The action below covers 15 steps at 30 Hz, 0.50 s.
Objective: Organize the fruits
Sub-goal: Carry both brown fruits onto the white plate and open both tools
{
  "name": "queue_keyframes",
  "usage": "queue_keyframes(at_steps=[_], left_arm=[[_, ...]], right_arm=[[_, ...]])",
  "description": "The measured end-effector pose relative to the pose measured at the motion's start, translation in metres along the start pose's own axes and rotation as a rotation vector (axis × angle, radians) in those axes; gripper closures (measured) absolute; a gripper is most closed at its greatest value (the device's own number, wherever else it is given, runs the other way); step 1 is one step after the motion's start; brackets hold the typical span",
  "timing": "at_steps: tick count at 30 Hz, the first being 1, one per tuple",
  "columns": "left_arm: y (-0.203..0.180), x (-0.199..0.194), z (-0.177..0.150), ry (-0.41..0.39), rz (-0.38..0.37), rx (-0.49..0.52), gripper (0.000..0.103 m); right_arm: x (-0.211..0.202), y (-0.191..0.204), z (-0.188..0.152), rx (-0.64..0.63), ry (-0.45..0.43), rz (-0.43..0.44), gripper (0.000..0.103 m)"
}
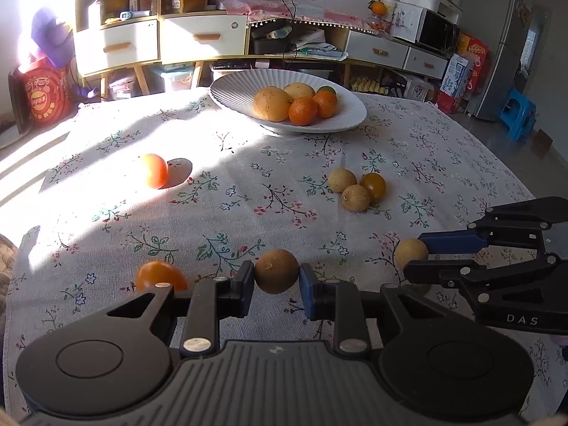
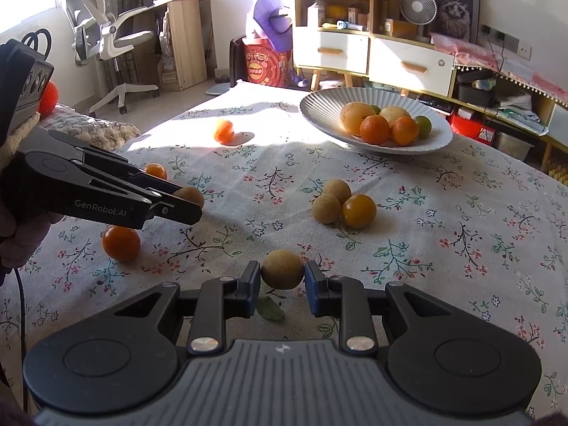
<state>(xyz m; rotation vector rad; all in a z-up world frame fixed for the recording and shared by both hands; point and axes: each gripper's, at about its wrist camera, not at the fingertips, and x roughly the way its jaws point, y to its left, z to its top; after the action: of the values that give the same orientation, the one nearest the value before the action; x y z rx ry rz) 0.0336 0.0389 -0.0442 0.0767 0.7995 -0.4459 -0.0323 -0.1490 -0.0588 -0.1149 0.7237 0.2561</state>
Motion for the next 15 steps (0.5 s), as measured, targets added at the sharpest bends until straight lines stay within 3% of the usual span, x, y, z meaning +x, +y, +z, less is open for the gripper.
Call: queue_keyframes(at_steps=[15], left_arm=[[-0.010, 0.007, 0.031, -0.041, -0.005, -0.015, 0.090]], right_arm=[[-0.002, -0.015, 0.031, 0.051, -0.066, -0.031, 0.079]])
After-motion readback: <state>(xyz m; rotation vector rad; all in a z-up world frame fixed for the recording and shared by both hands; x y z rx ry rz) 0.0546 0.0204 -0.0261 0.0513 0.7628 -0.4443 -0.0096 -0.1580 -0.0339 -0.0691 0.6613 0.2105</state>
